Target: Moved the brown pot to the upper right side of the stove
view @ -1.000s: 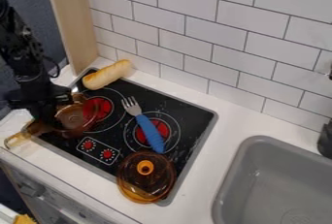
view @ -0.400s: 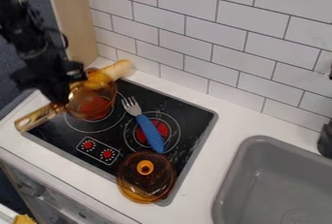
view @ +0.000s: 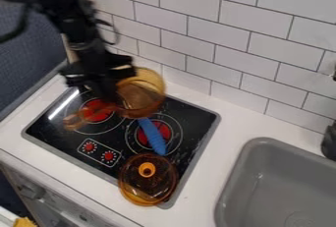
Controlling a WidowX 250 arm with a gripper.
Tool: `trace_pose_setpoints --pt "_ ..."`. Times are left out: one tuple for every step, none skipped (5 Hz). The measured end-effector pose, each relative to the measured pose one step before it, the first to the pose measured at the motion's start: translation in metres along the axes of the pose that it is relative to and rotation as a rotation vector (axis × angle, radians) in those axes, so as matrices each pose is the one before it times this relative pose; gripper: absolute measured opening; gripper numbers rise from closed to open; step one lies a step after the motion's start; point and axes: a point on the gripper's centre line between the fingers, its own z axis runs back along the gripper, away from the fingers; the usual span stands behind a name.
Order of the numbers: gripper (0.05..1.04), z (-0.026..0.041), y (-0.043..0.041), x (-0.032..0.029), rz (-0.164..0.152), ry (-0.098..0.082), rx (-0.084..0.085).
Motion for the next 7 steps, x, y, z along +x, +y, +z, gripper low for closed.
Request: trace_pose_setpoints --pt "0.074 -0.02300 -0.04066 -0.00164 -0.0335 0.0380 0.0415" --pt "0.074 -0.01440 -0.03436 0.00115 -0.0171 -0.0002 0.0612" --pt "0.074 -0.01595 -0.01582 0.00215 -0.0290 0.0094 0.0039" --pt "0.074 -0.01330 -0.00265 0.00515 -0.0003 0.0125 0.0058" --pt "0.074 -0.01283 0.00218 0.00175 0.0056 0.0083 0.0242" --pt "0.074 -0.00343 0.00315 0.00532 0.0107 0.0047 -0.0011" --pt "0.103 -0.00164 0.00408 0.00334 0.0055 0.0034 0.0010"
